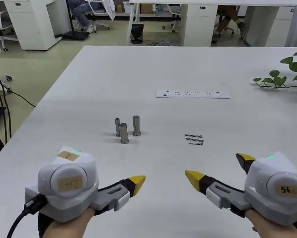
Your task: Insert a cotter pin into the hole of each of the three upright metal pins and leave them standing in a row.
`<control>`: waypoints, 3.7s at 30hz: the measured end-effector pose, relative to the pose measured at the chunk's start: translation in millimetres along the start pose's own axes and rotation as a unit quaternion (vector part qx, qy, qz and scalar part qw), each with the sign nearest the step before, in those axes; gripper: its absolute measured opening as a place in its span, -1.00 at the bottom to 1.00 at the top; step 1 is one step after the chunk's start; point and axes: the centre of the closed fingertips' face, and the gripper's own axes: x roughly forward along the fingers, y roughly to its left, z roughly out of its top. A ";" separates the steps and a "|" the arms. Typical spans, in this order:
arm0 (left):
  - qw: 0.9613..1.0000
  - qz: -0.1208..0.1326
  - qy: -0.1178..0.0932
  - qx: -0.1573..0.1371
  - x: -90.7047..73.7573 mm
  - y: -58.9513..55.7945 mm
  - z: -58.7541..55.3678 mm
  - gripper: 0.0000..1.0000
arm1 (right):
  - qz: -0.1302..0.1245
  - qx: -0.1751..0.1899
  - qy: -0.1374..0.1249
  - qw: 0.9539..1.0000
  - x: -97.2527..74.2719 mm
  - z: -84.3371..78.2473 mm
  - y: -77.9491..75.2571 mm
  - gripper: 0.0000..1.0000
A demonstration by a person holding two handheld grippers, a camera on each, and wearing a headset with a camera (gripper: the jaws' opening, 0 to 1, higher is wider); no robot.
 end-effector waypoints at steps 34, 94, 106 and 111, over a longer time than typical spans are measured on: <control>0.998 -0.056 0.010 0.009 81.0 84.9 20.7 -0.06 | 0.060 0.026 0.032 0.997 24.1 11.4 10.3 0.16; 0.988 -0.149 0.018 0.046 185.6 91.7 12.7 -0.89 | 0.021 0.040 0.085 0.995 32.8 -22.0 -11.7 0.05; 0.988 -0.143 0.017 0.063 157.3 83.5 10.8 -0.89 | 0.036 0.033 0.086 0.995 28.4 -23.0 -7.9 0.10; 0.987 -0.152 0.013 0.058 141.8 73.3 9.5 -0.90 | 0.040 0.030 0.085 0.995 25.5 -22.1 -5.5 0.10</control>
